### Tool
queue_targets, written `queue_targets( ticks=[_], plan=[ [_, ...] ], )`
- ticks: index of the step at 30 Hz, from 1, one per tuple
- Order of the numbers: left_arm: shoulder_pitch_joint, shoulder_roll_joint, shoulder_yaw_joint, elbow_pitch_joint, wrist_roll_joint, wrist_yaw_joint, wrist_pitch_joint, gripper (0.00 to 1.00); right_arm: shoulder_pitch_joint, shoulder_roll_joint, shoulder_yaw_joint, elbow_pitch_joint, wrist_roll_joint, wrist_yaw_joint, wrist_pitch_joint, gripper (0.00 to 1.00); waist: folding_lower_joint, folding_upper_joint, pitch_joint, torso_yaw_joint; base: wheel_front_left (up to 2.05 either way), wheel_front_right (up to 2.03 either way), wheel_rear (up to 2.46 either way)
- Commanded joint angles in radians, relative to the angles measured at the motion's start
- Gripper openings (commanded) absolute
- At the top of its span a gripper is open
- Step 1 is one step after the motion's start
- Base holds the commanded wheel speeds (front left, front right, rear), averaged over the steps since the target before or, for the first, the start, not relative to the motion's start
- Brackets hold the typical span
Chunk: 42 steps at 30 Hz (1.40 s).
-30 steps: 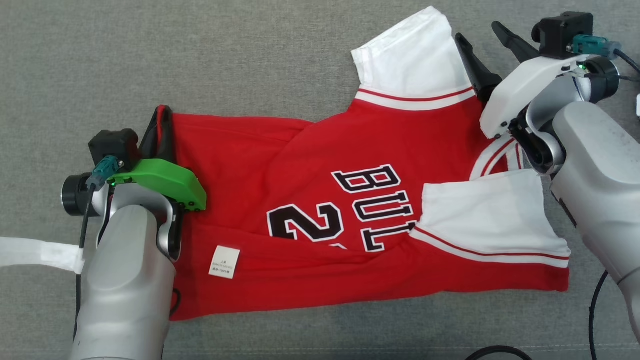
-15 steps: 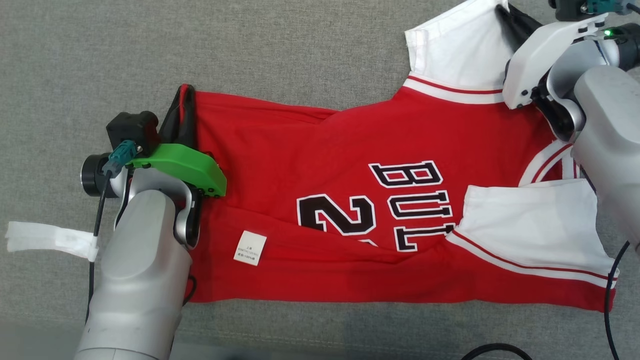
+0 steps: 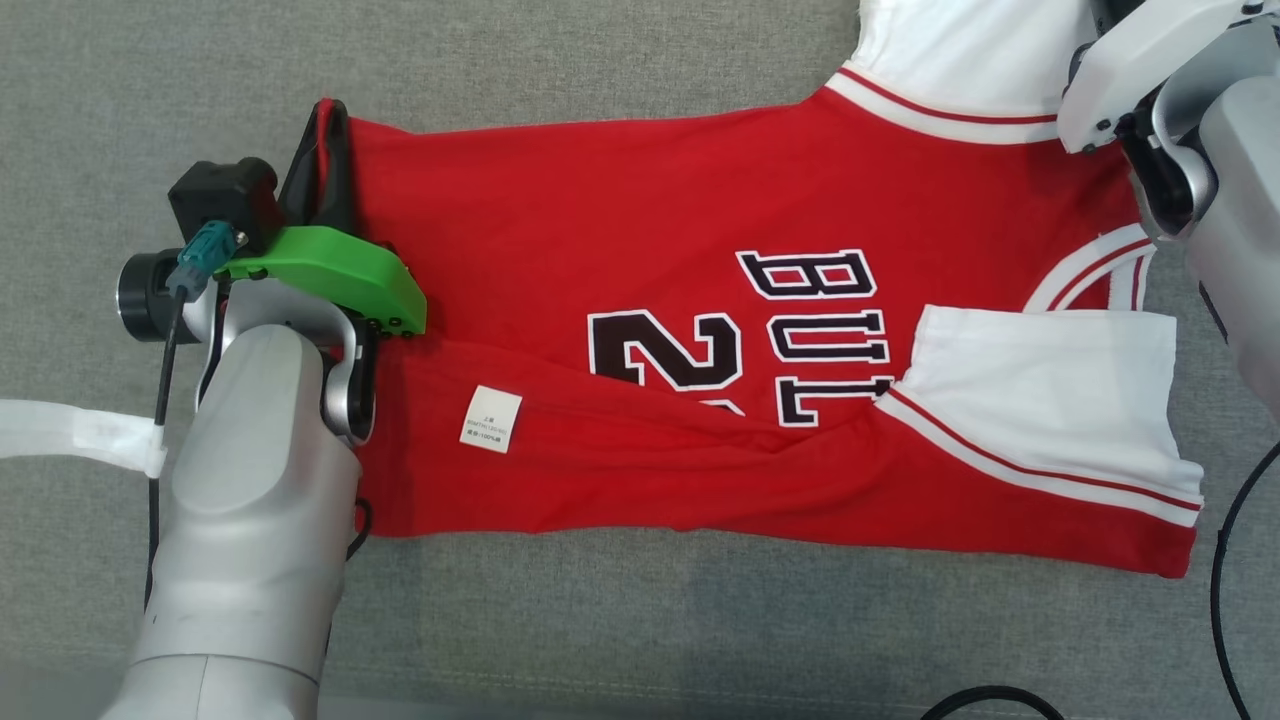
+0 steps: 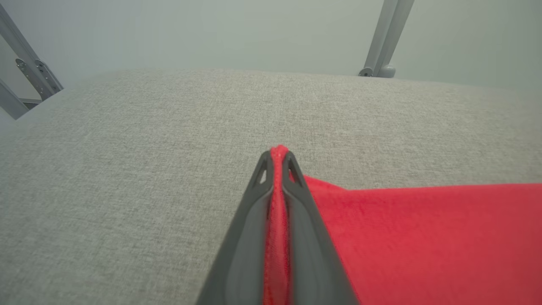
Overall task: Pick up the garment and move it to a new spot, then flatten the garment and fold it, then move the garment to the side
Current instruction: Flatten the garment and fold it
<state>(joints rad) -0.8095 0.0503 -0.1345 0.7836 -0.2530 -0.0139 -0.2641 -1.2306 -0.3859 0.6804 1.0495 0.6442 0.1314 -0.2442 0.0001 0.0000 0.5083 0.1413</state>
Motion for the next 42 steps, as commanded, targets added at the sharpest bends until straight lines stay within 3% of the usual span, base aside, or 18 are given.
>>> queue_targets(
  ticks=[1,8,18,27,36,37,38,39,42],
  plan=[
    [0.004,0.011,0.010,0.001,0.008,-0.004,0.000,0.00,0.021,-0.002,0.008,-0.014,-0.004,-0.002,-0.012,0.00,-0.0001,0.0000,-0.028,-0.013,0.00,0.00,0.00],
    [0.116,0.016,0.058,-0.036,0.016,-0.020,0.000,0.00,0.168,-0.040,0.033,-0.194,0.026,-0.002,-0.021,0.00,-0.0001,0.0000,-0.150,-0.052,0.00,0.00,0.00],
    [0.338,0.026,0.121,-0.117,0.040,-0.041,0.000,0.00,0.491,-0.113,-0.040,-0.512,0.009,-0.002,-0.021,0.00,-0.0001,0.0000,-0.309,-0.109,0.00,0.00,0.00],
    [0.509,0.013,0.146,-0.165,0.035,-0.058,0.000,0.00,0.762,-0.086,-0.129,-0.627,-0.012,-0.002,-0.021,0.00,-0.0001,0.0000,-0.341,-0.137,0.00,0.00,0.00],
    [0.579,0.003,0.142,-0.125,0.027,-0.047,0.000,0.00,0.886,-0.021,-0.172,-0.595,-0.045,-0.002,-0.021,0.00,-0.0001,0.0000,-0.345,-0.141,0.00,0.00,0.00],
    [0.585,0.003,0.143,-0.110,0.025,-0.044,0.000,0.13,0.896,-0.019,-0.175,-0.575,-0.048,-0.002,-0.021,0.11,-0.0001,0.0000,-0.346,-0.141,0.00,0.00,0.00],
    [0.592,0.003,0.144,-0.092,0.024,-0.040,0.000,0.47,0.905,-0.013,-0.181,-0.554,-0.041,-0.002,-0.021,0.55,-0.0001,0.0000,-0.351,-0.141,0.00,0.00,0.00],
    [0.593,0.003,0.151,-0.085,0.019,-0.036,0.000,1.00,0.909,-0.005,-0.190,-0.540,-0.032,-0.002,-0.021,1.00,-0.0001,0.0000,-0.355,-0.142,0.00,0.00,0.00],
    [0.619,0.004,0.170,-0.072,0.027,-0.020,0.000,1.00,0.925,0.008,-0.225,-0.530,-0.028,-0.002,-0.021,1.00,-0.0001,0.0000,-0.376,-0.145,0.00,0.00,0.00]
  ],
)
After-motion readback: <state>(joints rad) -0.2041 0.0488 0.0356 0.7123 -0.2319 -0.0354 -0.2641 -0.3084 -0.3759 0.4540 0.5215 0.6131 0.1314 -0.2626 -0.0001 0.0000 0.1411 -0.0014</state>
